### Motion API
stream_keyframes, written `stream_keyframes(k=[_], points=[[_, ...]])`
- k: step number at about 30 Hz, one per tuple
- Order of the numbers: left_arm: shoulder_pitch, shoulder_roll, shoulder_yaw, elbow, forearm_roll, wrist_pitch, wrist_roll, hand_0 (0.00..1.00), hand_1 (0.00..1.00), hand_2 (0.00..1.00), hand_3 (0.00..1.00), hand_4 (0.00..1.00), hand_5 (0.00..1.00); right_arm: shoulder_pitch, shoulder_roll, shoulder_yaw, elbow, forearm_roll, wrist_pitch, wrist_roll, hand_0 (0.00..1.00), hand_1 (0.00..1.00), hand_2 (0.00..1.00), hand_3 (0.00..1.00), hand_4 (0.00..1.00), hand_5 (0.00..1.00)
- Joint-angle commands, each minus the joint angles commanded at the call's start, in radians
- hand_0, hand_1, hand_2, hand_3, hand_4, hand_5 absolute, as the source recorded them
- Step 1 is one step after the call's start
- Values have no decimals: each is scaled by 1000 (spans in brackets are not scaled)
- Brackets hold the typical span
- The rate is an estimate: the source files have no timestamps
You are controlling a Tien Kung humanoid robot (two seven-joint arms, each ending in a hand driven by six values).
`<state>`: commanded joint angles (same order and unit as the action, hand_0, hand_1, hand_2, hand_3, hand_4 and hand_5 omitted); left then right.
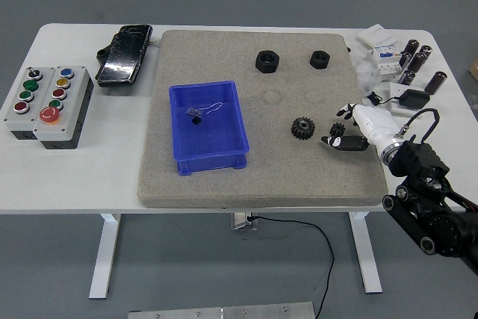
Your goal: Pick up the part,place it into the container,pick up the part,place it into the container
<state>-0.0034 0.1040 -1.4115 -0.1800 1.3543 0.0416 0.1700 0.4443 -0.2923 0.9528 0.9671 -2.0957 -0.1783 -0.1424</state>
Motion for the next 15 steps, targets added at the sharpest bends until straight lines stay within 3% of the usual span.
stream_keyframes(k=[5, 6, 15], points=[[0, -1, 0, 0, 2, 0, 0, 673, 669, 593, 632, 699, 315, 10, 1, -17, -21, 4, -9, 2, 349, 563, 637, 654, 702, 362], [0, -1, 0, 0, 1, 0, 0, 673, 670, 593, 632, 699, 314, 11, 1, -21, -25, 4, -11, 2, 339, 549, 617, 647, 641, 317], [1, 0, 0, 0, 2, -1, 1, 673, 669, 593, 632, 699, 314, 13, 3, -42, -44, 16, -21, 7, 332, 539, 611, 639, 597, 288]])
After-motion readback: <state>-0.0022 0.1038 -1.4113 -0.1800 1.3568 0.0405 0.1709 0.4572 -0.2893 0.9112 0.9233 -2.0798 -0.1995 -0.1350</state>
